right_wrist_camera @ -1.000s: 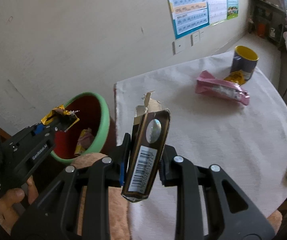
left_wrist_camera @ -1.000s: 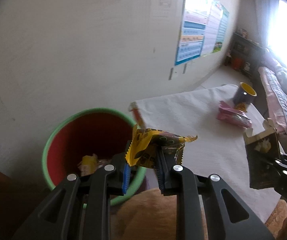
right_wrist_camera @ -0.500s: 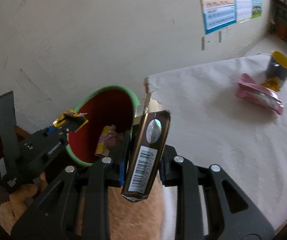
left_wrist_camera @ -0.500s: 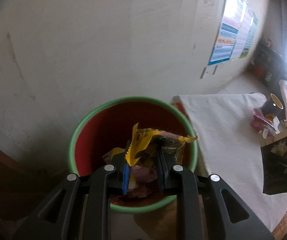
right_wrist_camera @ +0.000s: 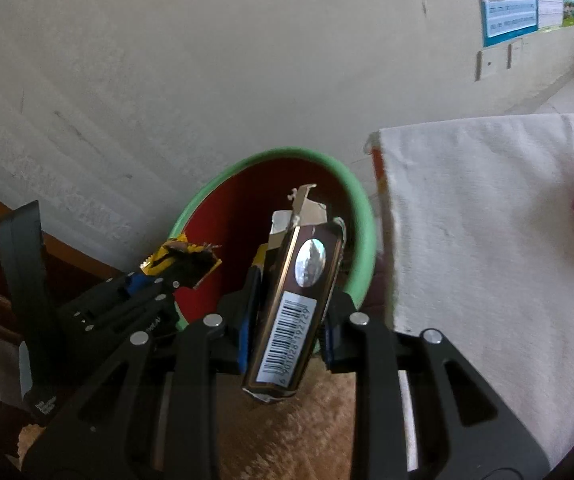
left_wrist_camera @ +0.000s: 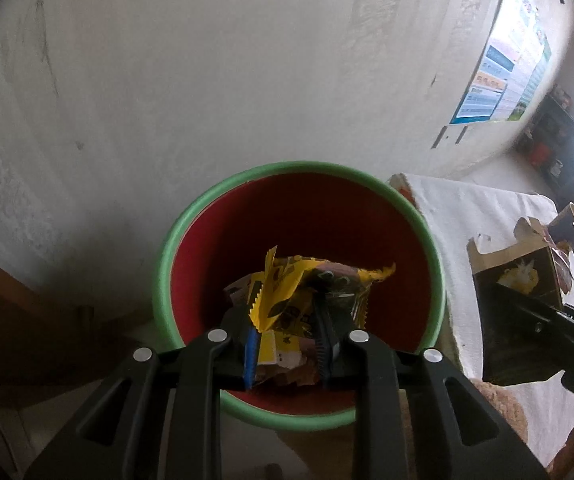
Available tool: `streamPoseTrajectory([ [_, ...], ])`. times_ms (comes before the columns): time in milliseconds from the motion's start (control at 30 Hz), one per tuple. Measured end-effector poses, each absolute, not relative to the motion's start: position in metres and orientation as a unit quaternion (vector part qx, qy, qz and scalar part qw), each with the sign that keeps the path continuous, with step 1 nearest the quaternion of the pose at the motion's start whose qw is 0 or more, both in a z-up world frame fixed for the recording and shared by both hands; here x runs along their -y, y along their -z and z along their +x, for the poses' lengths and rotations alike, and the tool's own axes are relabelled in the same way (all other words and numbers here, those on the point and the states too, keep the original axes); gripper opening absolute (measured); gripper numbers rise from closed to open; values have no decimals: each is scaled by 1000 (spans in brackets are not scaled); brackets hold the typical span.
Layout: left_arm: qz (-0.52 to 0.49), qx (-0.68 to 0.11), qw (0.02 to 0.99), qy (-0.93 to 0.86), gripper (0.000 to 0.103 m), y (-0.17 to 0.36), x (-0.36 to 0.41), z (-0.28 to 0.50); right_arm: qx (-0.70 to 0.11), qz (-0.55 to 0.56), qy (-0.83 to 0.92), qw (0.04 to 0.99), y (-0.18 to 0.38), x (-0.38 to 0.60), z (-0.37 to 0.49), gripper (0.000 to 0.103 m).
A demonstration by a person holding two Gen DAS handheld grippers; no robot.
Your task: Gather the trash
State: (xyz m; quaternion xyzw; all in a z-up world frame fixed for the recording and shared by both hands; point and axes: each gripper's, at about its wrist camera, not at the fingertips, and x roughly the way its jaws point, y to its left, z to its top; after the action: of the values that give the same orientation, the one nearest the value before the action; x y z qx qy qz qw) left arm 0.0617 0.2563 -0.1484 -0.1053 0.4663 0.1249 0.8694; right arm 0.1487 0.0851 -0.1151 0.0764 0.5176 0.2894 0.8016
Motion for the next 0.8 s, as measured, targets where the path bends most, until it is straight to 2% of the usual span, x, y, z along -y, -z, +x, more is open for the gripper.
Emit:
streamPoseTrajectory([
  [33,-106,-467,868,-129,25,149,-257,62,-518,76,-296,799,116,-88,149,27],
  [133,-112,-468,866,-138,49,151,-259,63,-521,77,-309,792,121,-93,150,50],
  [167,-112,-468,865,-139,55,152,-259,63,-519,80,-310,793,121,-92,150,57],
  [233,-108,-470,865,-139,59,153,-257,64,-516,91,-314,792,122,-89,150,57],
  [367,-104,-473,865,-131,62,153,-252,64,-506,90,-295,805,119,-67,152,58],
  [433,-103,-472,867,-125,63,152,-250,64,-497,74,-262,824,117,-41,159,62],
  [633,-106,-478,865,-113,65,157,-238,65,-475,-25,-71,877,118,74,198,66],
  [800,-100,-482,865,-98,65,157,-223,67,-501,-101,28,859,140,136,234,70],
])
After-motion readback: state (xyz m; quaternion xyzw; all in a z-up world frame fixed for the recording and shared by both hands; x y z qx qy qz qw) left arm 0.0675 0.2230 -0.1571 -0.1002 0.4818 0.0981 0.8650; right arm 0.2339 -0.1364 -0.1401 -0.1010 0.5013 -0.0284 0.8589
